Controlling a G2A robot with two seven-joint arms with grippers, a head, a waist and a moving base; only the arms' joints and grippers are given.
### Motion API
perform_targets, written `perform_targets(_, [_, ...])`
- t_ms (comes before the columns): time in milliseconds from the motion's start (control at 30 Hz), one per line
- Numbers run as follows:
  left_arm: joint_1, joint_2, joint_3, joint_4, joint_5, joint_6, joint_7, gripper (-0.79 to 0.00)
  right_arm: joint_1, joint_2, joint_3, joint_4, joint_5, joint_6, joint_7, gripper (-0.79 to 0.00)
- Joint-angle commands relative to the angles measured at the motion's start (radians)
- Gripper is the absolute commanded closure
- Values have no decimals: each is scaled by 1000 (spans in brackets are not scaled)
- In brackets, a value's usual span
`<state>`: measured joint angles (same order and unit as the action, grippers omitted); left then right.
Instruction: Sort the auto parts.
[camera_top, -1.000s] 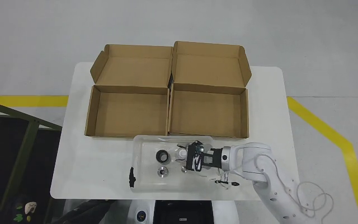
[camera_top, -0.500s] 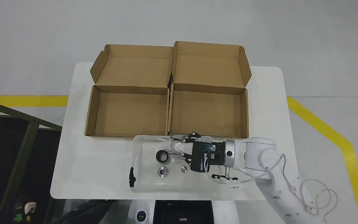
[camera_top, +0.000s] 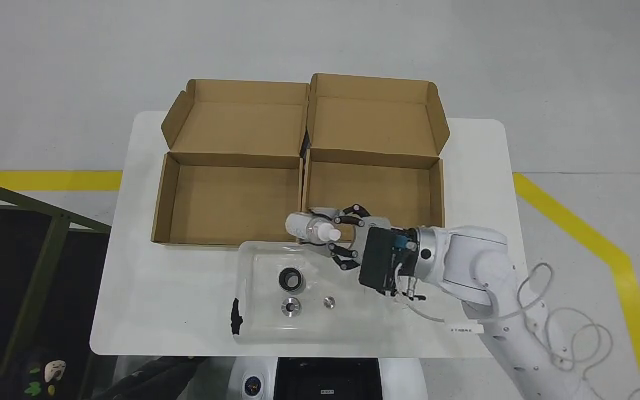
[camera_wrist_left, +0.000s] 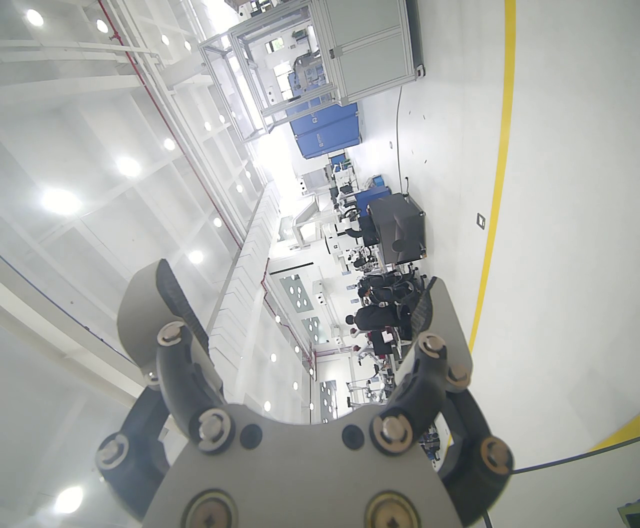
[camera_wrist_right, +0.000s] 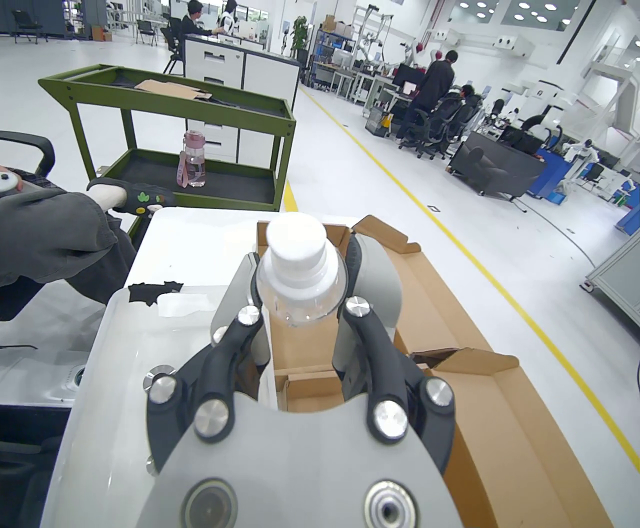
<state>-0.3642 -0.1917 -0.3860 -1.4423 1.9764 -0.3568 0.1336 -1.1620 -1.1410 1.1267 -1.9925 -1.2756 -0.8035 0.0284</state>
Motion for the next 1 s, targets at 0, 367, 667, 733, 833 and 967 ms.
perform_targets(0, [0,0,0,0,0,0,0,-785,7,0,7,5,3,3,-16,0])
perform_targets(367, [0,0,0,0,0,0,0,-785,16,6,57,6,0,5,-62,0])
perform_targets(667, [0,0,0,0,0,0,0,-785,51,4,54,51,23,10,-83,0])
perform_targets(733, [0,0,0,0,0,0,0,-785,66,3,52,65,25,19,-70,0])
perform_targets(833, [0,0,0,0,0,0,0,-785,87,1,45,88,19,22,-56,0])
perform_targets(967, [0,0,0,0,0,0,0,-785,114,-1,35,137,29,24,-24,0])
